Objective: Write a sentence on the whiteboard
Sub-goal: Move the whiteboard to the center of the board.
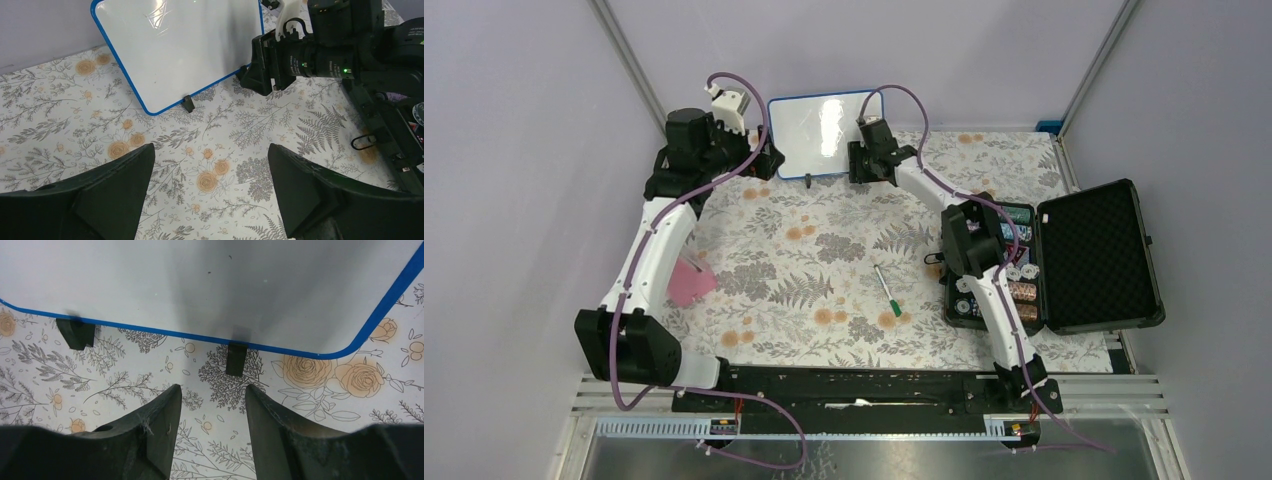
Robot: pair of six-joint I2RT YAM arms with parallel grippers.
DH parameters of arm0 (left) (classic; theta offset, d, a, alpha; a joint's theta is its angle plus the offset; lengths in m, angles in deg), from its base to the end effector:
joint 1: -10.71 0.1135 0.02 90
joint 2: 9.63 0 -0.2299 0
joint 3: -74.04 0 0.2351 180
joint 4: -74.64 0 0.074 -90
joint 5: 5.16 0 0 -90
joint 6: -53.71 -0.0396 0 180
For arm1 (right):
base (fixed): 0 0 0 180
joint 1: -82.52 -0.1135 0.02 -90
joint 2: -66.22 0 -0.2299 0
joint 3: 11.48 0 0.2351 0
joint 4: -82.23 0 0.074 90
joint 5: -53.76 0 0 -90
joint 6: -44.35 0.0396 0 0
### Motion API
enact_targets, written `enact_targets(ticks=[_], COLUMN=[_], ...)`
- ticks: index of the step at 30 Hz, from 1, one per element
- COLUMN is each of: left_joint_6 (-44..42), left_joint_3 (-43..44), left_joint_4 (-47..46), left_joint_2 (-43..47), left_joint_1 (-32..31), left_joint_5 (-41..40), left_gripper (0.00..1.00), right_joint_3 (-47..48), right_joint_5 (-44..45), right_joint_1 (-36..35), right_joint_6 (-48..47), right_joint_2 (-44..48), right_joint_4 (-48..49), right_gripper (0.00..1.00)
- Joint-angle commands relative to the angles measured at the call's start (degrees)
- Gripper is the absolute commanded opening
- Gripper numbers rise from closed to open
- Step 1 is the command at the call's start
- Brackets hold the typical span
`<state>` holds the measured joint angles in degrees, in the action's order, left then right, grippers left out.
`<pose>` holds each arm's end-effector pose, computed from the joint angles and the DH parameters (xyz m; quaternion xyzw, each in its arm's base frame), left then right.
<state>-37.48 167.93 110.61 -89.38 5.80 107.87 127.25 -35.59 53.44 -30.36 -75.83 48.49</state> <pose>0.3071 -0.0419 0.3561 0.1549 0.8044 -0.1831 0.5435 0.4605 0.2556 0.1728 -0.1050 0.8890 0.1636 0.4146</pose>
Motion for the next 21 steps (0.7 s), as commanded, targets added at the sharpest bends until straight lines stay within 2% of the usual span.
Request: enact_targets(ticks=[1, 12, 21], left_joint_6=[1.82, 1.63, 1.63], left_joint_3=[-0.10, -0.01, -0.90], left_joint_4=[-2.84, -2.57, -2.05], left_joint_2=[2.38, 1.96, 1.79], left_joint_1=[0.25, 0.36, 0.34], left_joint_5=[-0.83, -0.04, 0.80], left_gripper=[0.93, 0.93, 0.94], right_joint_3=[4.45, 9.50, 13.23], right_joint_5=[2.33, 4.99, 6.24], right_joint_1=[0.08, 0.08, 0.08], right_joint_6=[0.75, -0.39, -1.61], right_joint_2=[-1.91, -6.72, -9.89], right_joint_4=[-0.43, -0.82, -0.83], right_gripper=[0.56, 0.55, 0.51])
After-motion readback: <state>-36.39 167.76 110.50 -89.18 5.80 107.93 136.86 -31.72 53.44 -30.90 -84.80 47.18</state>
